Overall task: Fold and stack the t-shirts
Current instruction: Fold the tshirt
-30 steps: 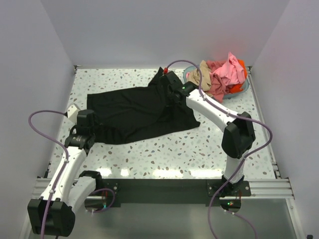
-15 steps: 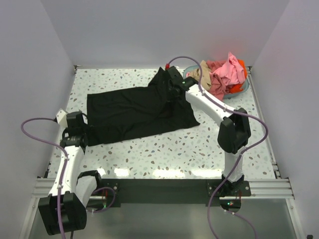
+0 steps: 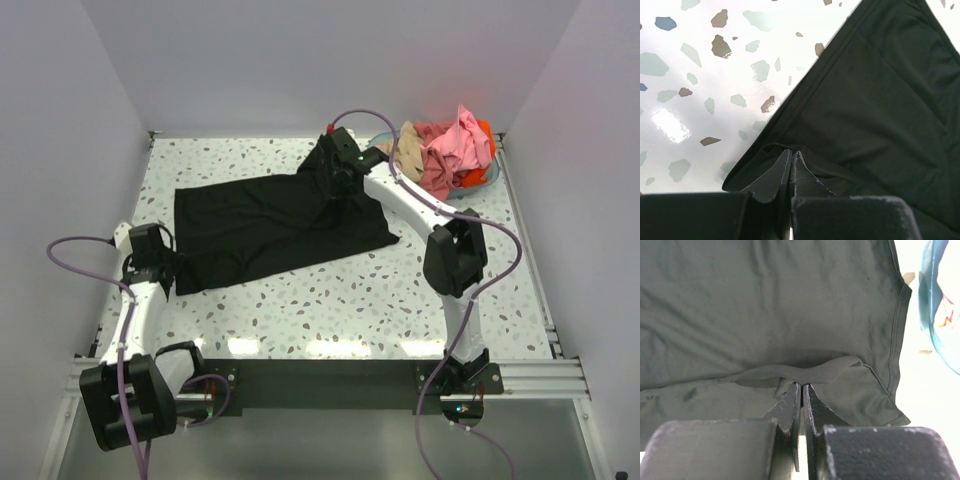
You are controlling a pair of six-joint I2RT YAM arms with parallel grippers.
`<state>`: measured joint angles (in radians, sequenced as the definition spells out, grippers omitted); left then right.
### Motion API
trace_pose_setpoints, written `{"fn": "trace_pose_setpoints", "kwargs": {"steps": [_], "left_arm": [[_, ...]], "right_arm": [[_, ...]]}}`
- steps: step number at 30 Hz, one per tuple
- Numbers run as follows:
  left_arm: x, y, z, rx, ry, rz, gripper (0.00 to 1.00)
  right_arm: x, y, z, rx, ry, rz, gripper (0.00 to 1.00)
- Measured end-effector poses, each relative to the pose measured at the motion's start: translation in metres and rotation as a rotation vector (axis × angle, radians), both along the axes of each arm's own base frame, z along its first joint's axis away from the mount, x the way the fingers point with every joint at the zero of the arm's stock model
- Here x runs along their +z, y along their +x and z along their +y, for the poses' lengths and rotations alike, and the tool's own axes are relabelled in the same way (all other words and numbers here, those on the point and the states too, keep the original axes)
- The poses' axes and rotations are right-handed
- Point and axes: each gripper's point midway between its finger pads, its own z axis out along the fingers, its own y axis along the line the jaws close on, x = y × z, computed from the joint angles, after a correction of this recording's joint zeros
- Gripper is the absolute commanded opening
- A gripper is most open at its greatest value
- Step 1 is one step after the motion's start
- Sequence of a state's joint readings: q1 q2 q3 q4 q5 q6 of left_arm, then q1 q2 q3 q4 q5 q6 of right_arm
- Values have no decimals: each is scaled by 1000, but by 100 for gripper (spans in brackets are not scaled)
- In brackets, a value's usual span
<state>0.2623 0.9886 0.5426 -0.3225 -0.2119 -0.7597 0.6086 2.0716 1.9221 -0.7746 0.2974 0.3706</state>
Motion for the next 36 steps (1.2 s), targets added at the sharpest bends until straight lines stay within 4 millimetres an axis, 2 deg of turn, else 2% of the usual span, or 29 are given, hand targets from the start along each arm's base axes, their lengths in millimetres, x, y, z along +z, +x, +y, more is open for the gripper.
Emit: {"fn": "trace_pose_setpoints", "kwargs": {"steps": [4,6,7,8,9,11,13,16,18,20,23,27,31,36], "left_arm": [[-10,4,0,-22,-6,27,0],[-15,6,0,-33,-6,47,17],[-18,6,1,-41,-2,62,31],[-18,7,2,-46,1,70,63],[-17,9,3,-50,6,74,76],[-6,17,7,-40,14,49,100],[11,27,11,-27,28,8,100],[37,39,15,-23,53,-60,100],[52,45,9,-43,77,-102,100],[60,49,-8,-96,98,-126,100],[65,55,-51,-235,115,-175,100],[46,49,-104,-420,103,-190,100],[15,35,-131,-532,89,-144,100],[-9,30,-156,-623,79,-112,100]], "right_arm": [[-9,5,0,0,-16,21,0],[-10,10,1,-4,-19,25,1],[-9,16,2,-6,-15,20,20],[-6,22,5,-12,-6,11,34],[-4,27,6,-10,-3,4,60],[5,37,6,-18,16,-16,74],[13,42,3,-24,31,-31,82],[24,43,-6,-35,50,-56,84],[26,33,-15,-37,52,-50,84],[28,22,-22,-31,68,-46,82],[20,4,-23,-6,98,-25,70],[-11,-10,-13,29,148,35,61],[-46,-19,-4,46,182,109,58],[-63,-17,7,59,218,134,54]]}}
